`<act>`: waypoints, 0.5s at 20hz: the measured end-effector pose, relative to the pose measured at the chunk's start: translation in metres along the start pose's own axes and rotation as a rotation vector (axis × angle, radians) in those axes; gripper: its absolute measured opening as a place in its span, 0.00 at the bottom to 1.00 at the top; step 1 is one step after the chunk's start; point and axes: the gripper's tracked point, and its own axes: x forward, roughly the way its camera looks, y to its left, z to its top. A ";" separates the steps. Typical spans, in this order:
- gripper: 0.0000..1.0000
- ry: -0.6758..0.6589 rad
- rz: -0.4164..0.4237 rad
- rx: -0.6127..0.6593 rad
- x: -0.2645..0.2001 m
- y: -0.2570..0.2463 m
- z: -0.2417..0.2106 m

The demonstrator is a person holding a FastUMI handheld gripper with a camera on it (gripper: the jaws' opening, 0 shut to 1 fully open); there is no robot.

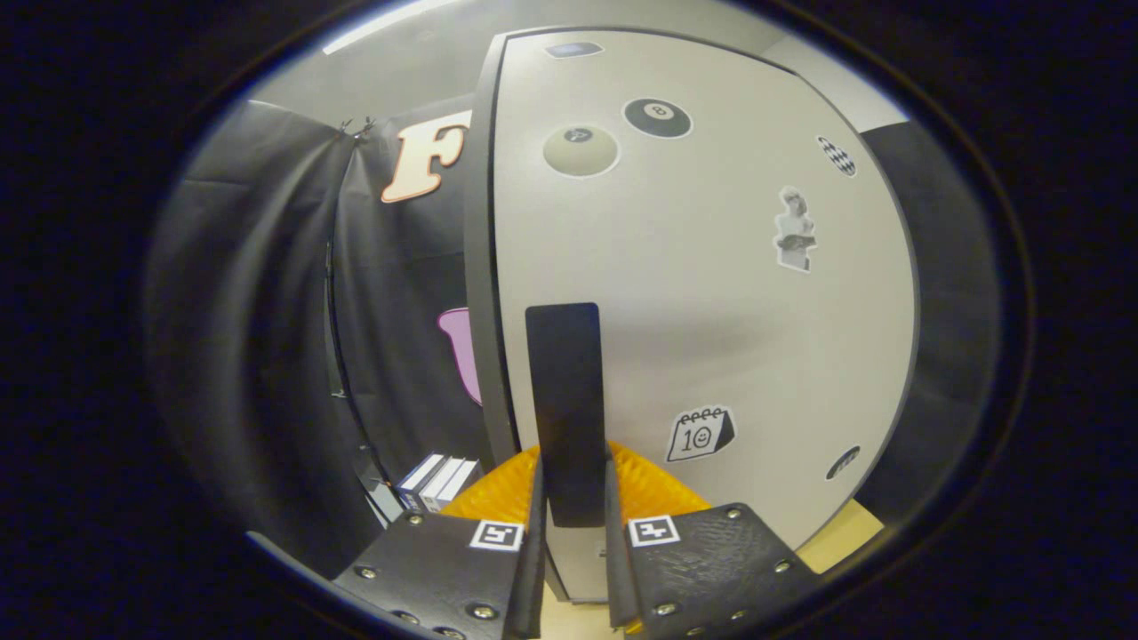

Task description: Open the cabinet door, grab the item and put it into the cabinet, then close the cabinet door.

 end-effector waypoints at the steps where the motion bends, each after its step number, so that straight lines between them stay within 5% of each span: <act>1: 0.18 -0.005 -0.003 0.011 0.001 0.000 0.001; 10: 0.18 -0.022 -0.006 0.034 -0.040 -0.005 -0.001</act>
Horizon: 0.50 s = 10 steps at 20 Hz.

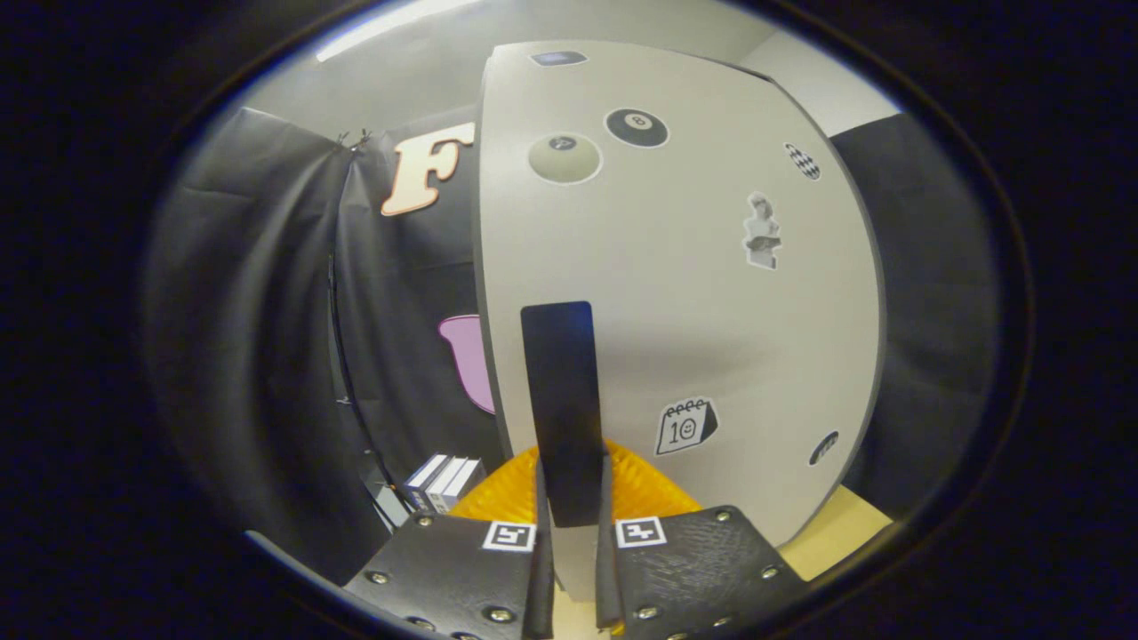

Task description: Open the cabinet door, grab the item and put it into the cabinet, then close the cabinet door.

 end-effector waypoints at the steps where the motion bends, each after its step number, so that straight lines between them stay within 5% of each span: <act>1: 0.18 -0.003 -0.004 -0.003 -0.006 -0.003 0.001; 10: 0.18 -0.017 -0.018 0.012 -0.075 -0.031 0.003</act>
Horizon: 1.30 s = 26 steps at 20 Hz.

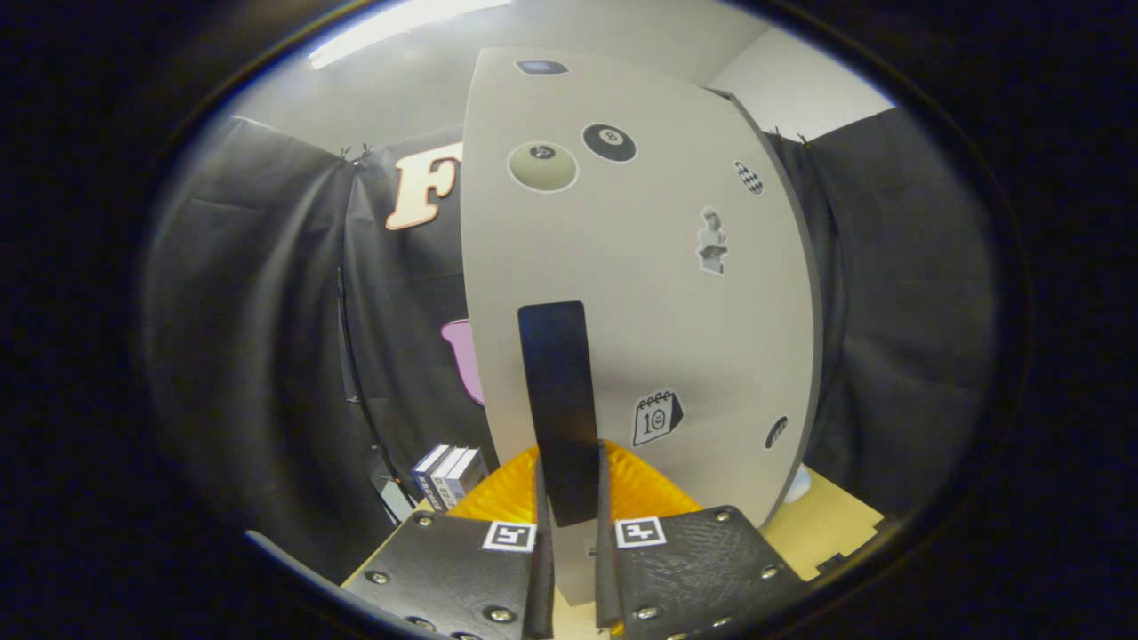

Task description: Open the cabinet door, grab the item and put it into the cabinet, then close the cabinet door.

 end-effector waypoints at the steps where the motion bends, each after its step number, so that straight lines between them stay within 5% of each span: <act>1: 0.18 0.002 0.000 -0.004 -0.007 -0.004 0.000; 13: 0.18 0.033 -0.023 0.040 -0.097 -0.071 0.008; 26: 0.17 0.022 -0.251 0.002 -0.170 -0.183 0.021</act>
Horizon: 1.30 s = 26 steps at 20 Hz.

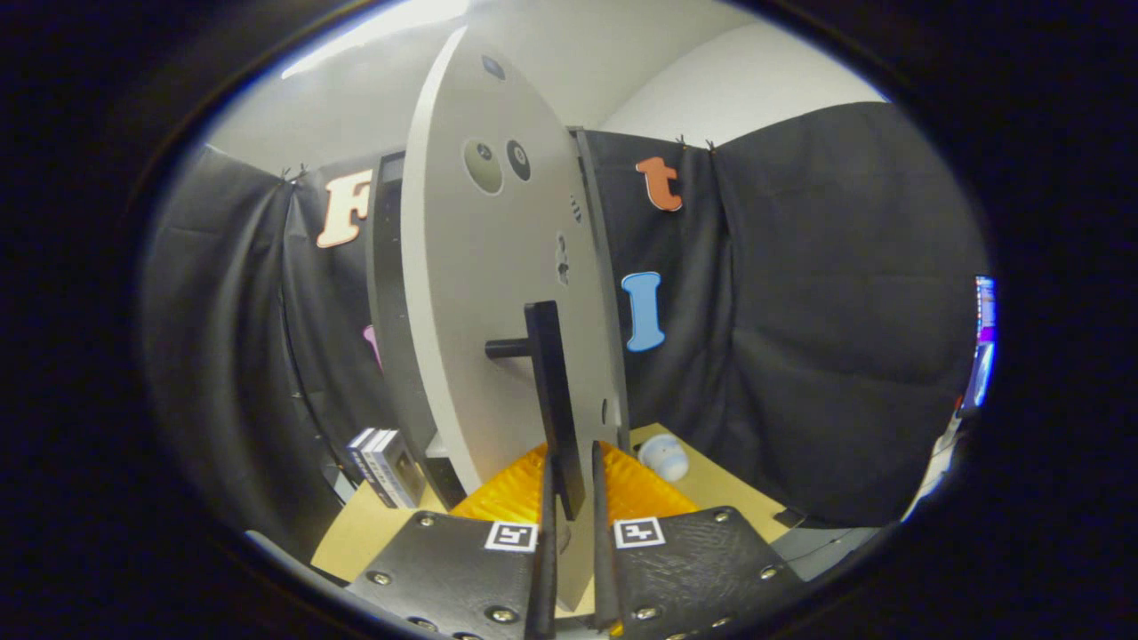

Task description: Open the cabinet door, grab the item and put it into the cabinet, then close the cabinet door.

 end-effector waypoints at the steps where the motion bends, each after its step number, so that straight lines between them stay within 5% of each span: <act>1: 0.17 -0.002 -0.008 -0.003 -0.001 -0.008 0.002; 7: 0.17 0.016 -0.045 -0.031 0.001 -0.053 0.002; 19: 0.10 0.001 0.025 -0.023 0.020 -0.150 0.014; 26: 0.10 -0.015 0.049 0.002 0.004 -0.153 0.017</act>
